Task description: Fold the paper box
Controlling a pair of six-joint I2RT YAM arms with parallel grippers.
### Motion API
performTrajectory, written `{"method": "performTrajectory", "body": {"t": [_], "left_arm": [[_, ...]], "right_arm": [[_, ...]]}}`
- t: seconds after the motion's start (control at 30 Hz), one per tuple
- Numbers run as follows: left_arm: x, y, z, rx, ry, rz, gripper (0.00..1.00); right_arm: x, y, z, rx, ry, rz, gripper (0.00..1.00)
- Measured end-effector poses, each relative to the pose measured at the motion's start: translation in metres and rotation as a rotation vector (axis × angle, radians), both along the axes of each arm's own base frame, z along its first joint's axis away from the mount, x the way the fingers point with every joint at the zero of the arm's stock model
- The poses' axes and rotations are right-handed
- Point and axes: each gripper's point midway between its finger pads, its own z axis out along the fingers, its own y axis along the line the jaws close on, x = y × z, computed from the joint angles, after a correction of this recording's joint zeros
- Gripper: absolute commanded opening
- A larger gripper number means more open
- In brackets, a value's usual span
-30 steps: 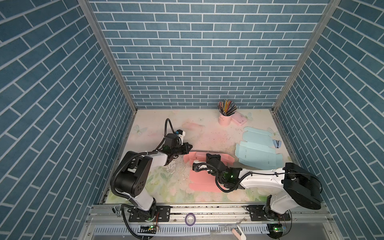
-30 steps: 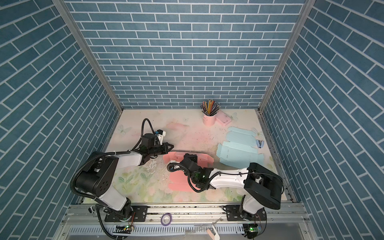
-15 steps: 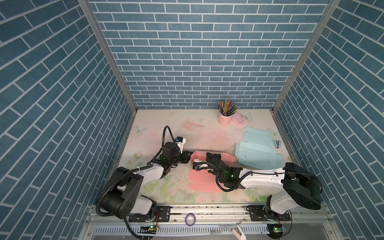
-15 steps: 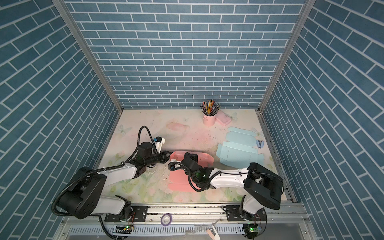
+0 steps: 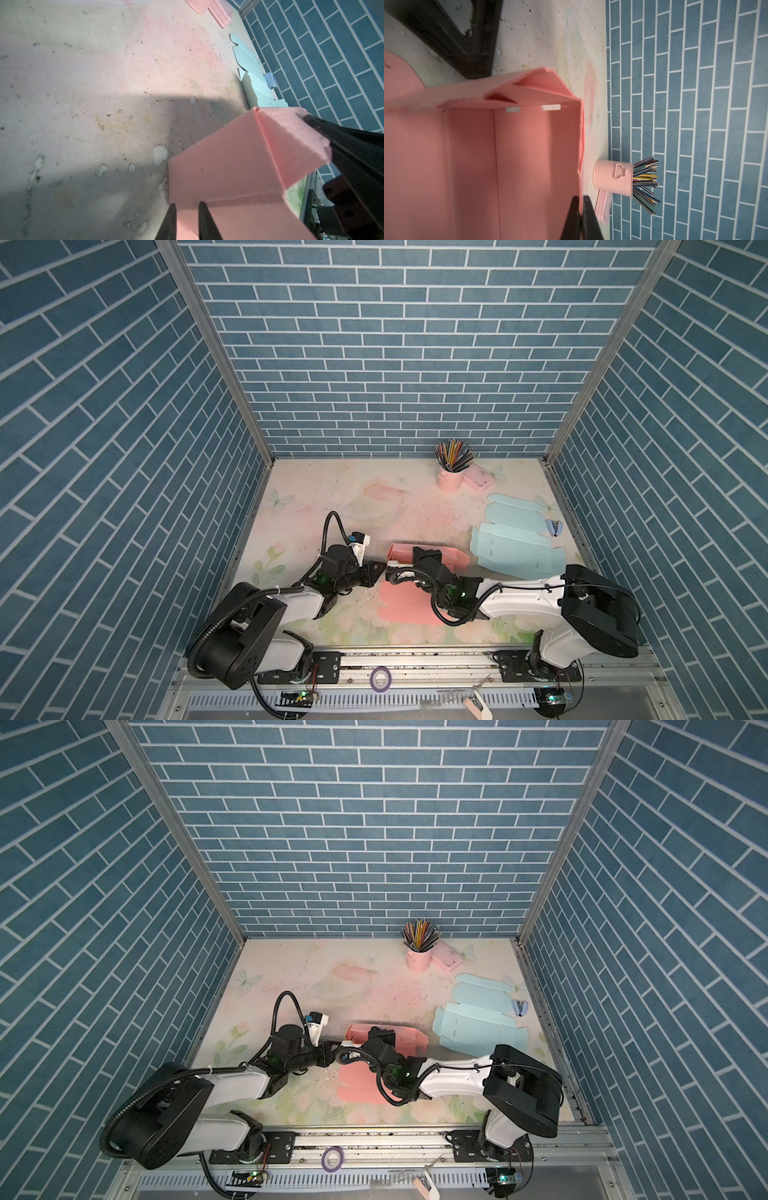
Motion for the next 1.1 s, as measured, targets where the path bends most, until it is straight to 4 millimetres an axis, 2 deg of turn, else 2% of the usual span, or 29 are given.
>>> {"method": "performTrajectory", "body": {"t": [0.37, 0.67, 1.1], "left_arm": [[-0.001, -0.012, -0.003, 0.025, -0.088, -0.050, 0.30], [-0.018, -0.020, -0.005, 0.020, -0.134, -0.088, 0.32], [-0.003, -0.016, 0.000, 0.084, -0.219, -0.046, 0.41]], "right_arm": [[0.000, 0.002, -0.004, -0.018, -0.029, -0.014, 0.00], [-0.002, 0.004, -0.006, -0.025, -0.041, -0.015, 0.00], [-0.005, 0.005, -0.006, -0.025, -0.051, -0.017, 0.00]]}}
